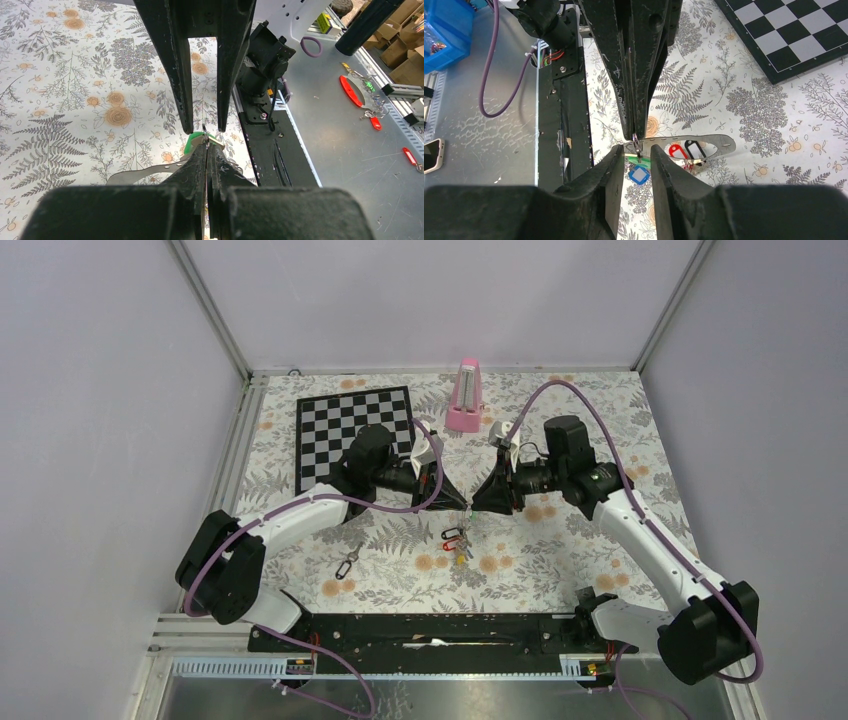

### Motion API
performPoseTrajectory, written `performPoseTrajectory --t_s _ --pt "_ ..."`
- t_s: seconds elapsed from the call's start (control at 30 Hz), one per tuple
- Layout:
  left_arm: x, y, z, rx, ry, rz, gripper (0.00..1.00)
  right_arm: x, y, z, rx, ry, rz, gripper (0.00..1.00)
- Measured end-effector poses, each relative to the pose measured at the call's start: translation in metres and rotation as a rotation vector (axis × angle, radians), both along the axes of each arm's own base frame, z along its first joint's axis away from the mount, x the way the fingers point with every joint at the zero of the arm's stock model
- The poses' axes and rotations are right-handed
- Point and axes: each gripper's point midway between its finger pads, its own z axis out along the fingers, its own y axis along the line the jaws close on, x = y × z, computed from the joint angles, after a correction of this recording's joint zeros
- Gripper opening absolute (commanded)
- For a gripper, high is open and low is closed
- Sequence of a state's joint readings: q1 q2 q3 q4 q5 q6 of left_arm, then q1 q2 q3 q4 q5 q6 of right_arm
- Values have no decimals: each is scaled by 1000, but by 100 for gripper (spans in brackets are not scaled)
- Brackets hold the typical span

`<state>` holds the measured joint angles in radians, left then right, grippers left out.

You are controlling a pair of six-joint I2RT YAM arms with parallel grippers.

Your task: Put the keys on the keyring

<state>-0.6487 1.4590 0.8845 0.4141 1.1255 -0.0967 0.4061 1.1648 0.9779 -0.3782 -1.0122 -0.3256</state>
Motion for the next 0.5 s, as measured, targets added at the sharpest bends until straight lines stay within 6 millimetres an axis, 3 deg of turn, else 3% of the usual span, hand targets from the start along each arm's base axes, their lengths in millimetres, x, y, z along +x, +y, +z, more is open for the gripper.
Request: performPoseTrajectory --t_s 0.33,0.5 --pt "0 0 1 -1 4 1 0 -1 0 -5 -4 9 -1 6" --pt "0 0 1 -1 4 2 0 -1 0 -6 -4 10 -1 0"
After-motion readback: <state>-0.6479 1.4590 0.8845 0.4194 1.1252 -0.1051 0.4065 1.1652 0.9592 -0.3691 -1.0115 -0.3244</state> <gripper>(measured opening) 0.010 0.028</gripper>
